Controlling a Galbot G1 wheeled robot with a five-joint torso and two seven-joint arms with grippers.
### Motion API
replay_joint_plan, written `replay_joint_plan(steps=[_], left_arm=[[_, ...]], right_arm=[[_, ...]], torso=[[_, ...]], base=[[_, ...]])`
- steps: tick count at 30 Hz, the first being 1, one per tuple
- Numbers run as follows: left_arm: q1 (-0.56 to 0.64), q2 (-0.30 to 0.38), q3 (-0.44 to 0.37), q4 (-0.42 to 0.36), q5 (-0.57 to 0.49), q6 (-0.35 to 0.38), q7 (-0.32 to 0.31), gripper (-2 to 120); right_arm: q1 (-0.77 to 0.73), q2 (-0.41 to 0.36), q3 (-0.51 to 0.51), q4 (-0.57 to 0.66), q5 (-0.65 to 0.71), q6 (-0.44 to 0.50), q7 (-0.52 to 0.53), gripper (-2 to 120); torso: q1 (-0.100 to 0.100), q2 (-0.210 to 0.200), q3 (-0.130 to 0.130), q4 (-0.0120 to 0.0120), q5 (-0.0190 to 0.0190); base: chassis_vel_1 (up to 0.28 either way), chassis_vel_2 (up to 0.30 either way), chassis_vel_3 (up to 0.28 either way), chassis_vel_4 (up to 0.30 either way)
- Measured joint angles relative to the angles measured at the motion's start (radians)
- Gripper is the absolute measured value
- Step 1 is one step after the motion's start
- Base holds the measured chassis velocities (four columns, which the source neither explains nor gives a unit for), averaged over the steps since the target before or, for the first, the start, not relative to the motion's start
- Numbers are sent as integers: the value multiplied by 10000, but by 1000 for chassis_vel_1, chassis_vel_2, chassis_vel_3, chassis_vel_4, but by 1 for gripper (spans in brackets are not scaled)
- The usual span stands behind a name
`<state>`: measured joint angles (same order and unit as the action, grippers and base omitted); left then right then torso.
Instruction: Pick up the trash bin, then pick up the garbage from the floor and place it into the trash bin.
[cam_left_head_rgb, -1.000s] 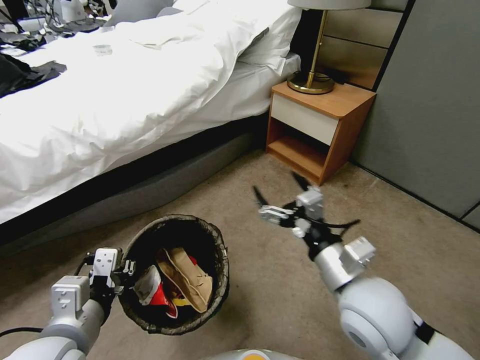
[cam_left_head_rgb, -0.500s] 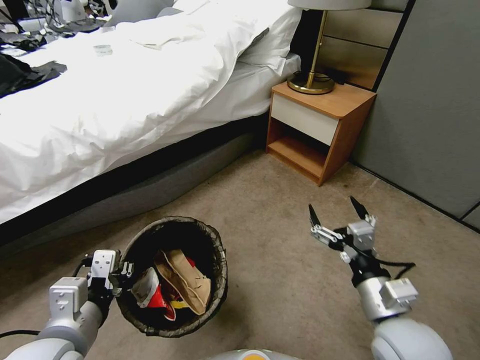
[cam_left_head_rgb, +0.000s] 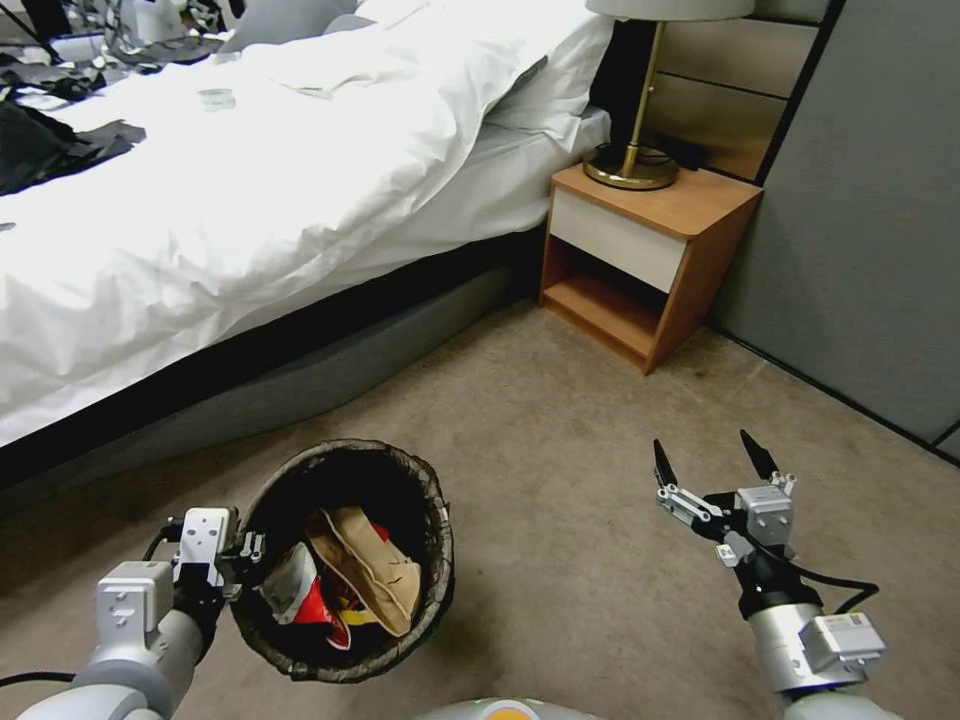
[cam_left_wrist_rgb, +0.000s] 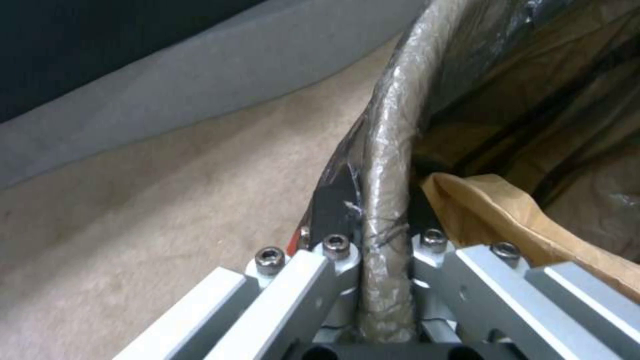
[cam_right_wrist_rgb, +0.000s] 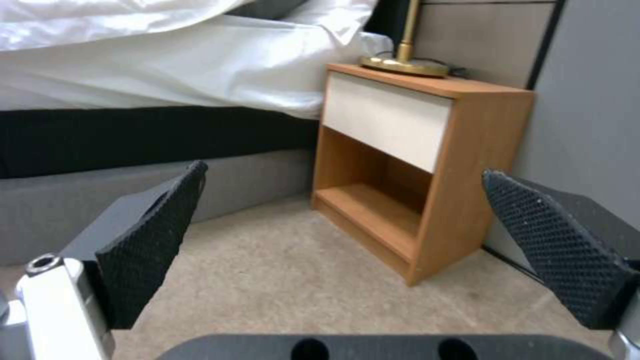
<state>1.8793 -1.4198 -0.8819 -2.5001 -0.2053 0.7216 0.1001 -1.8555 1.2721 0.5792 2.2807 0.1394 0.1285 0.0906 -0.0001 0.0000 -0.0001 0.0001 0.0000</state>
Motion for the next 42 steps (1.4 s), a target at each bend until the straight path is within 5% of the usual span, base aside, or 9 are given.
replay_joint_plan(steps=[42], left_arm=[[42,-180,17,0,94,3,-8,1]], right_arm=[[126,7,-547,-238,78,-168,105,100]], torso=[[1,0,1,0,0]], base=[[75,76,79,73]])
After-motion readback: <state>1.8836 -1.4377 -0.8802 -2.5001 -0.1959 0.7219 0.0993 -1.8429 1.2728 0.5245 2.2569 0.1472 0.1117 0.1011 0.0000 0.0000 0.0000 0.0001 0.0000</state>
